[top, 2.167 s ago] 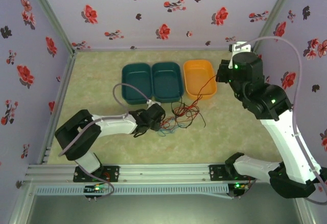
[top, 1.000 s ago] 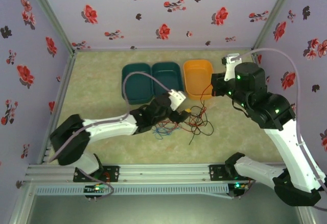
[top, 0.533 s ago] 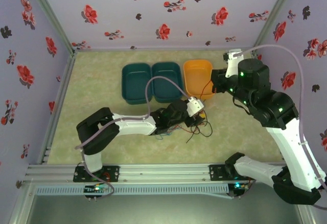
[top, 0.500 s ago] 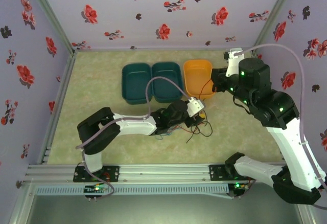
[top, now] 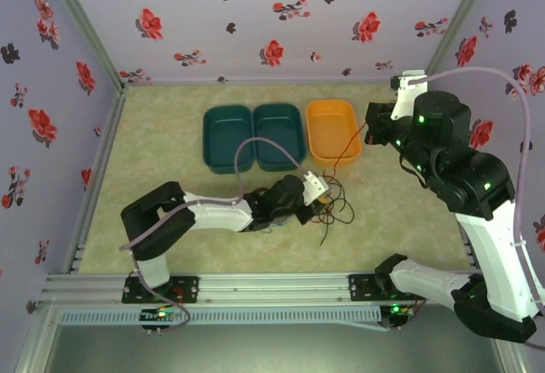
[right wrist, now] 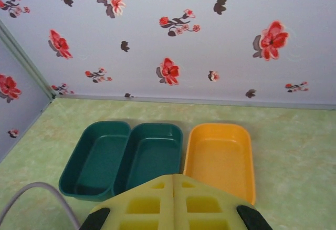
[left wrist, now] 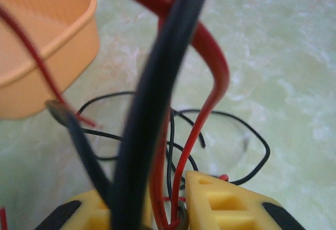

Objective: Untangle the cables

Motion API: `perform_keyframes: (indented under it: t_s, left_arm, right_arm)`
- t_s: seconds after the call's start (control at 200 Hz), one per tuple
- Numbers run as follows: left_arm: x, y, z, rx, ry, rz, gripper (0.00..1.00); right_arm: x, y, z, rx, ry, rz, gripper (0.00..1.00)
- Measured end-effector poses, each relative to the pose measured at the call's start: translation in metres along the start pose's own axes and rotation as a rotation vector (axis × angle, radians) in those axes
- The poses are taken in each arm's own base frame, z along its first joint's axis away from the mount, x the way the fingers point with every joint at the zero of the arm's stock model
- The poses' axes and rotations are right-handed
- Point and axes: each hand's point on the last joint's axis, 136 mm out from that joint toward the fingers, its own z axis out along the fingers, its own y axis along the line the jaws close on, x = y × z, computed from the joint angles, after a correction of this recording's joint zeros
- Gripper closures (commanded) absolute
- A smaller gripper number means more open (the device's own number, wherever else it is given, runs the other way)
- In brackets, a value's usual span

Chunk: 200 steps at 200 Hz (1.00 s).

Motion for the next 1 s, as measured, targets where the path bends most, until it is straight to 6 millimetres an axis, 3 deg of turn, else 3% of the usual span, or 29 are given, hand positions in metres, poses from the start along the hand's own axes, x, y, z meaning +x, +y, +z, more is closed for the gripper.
perform_keyframes:
  t_s: [0.185,0.335,0.485,0.76,1.0]
  left_arm:
    - [0.001,0.0,-0.027,0.002,-0.016,-0.036,0.68]
    - [0.007,0.0,-0.039,0.007,-0.011,-0.062,0.62]
    - [0.016,0.0,-0.041,0.007,0.005,-0.078,0.61]
    - [0.041,0.001,-0.043,0.0,0.079,-0.089,0.5]
    - [0.046,0.002,-0.043,-0.002,0.091,-0.096,0.47]
  right_arm:
    - [-0.008,-0.008,-0.008,0.041,-0.023,-0.008,1.0]
    - [-0.015,-0.011,-0.014,0.054,-0.042,-0.008,1.0]
    - [-0.024,-0.009,-0.019,0.045,-0.059,-0.011,1.0]
    - [-0.054,-0.003,-0.031,0.022,-0.125,-0.018,1.0]
    - [-0.077,0.001,-0.04,0.013,-0.181,-0.041,1.0]
